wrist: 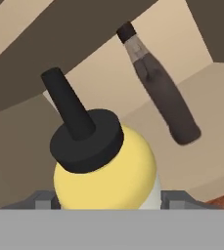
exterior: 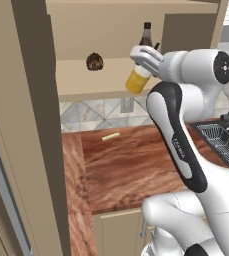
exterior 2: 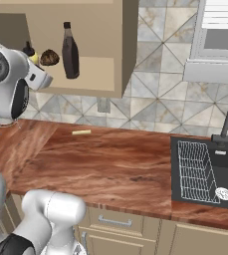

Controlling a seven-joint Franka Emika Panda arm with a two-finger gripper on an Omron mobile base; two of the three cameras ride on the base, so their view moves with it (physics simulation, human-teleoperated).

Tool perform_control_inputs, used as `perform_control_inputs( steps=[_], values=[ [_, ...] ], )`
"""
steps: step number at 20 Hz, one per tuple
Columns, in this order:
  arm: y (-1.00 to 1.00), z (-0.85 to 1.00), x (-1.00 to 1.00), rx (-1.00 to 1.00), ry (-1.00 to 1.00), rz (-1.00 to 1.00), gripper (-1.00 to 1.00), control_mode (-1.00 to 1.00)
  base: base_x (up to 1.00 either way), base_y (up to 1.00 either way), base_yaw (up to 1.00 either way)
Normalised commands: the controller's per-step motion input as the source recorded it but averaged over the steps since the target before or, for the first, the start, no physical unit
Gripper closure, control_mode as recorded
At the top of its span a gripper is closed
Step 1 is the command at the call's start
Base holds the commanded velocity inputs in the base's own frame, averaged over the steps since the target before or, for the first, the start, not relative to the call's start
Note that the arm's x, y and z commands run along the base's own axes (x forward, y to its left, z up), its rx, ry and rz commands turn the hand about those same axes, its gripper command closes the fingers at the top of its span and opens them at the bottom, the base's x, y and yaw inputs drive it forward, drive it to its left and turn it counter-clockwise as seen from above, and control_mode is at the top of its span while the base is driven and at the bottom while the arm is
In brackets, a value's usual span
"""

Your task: Pick the syrup bottle and mustard from the counter and place them in the cabinet.

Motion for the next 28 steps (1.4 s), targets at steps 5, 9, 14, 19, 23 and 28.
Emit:
perform_control_inputs(
  steps=[5,9,14,19,23,28],
  values=[
    [0.00,-0.10,0.32,0.00,0.00,0.02,1.00,-1.00,0.00,0.00,0.00],
    [0.02,-0.05,0.31,0.00,0.00,0.02,1.00,-1.00,0.00,0.00,0.00],
    [0.09,-0.05,0.36,0.00,0.00,0.01,1.00,-1.00,0.00,0.00,0.00],
    [0.26,-0.15,0.21,-0.09,0.00,0.01,1.00,-1.00,0.00,0.00,0.00],
    [0.22,-0.03,0.08,-0.17,0.00,0.00,1.00,-1.00,0.00,0.00,0.00],
    [0.06,-0.02,0.21,-0.11,0.00,0.00,1.00,-1.00,0.00,0.00,0.00]
  ],
)
